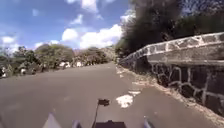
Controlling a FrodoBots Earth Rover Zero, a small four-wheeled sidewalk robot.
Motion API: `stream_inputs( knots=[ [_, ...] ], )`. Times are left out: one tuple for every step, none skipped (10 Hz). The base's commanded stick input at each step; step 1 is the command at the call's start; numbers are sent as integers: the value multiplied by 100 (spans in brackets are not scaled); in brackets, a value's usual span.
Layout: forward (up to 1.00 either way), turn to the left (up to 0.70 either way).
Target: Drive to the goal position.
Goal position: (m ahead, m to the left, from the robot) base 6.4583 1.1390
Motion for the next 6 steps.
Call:
stream_inputs(
  knots=[
    [70,0],
    [70,0],
    [70,0],
    [70,0],
    [70,0],
    [70,0]
  ],
)
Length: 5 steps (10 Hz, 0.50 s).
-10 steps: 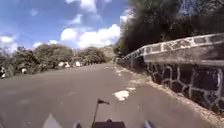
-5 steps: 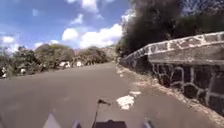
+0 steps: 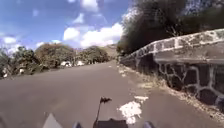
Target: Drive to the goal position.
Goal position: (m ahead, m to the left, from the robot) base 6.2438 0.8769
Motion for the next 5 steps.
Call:
stream_inputs(
  knots=[
    [70,0],
    [70,0],
    [70,0],
    [70,0],
    [70,0]
  ],
)
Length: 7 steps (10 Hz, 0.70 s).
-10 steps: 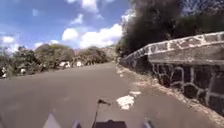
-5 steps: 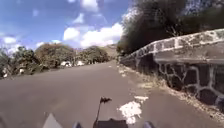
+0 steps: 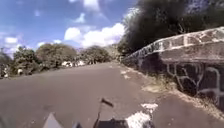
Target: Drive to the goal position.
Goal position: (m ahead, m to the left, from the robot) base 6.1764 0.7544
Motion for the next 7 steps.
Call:
stream_inputs(
  knots=[
    [70,0],
    [70,0],
    [70,0],
    [70,0],
    [70,0],
    [70,0],
    [70,0]
  ],
)
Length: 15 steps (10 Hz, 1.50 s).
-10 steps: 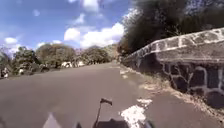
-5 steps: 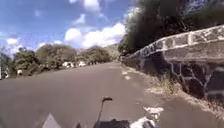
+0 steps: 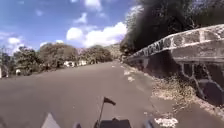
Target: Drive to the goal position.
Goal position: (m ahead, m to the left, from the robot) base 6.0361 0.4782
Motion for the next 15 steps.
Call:
stream_inputs(
  knots=[
    [70,0],
    [70,0],
    [70,0],
    [70,0],
    [70,0],
    [70,0],
    [70,0],
    [70,0],
    [70,0],
    [70,0],
    [70,0],
    [70,0],
    [70,0],
    [70,0],
    [70,-31]
  ],
)
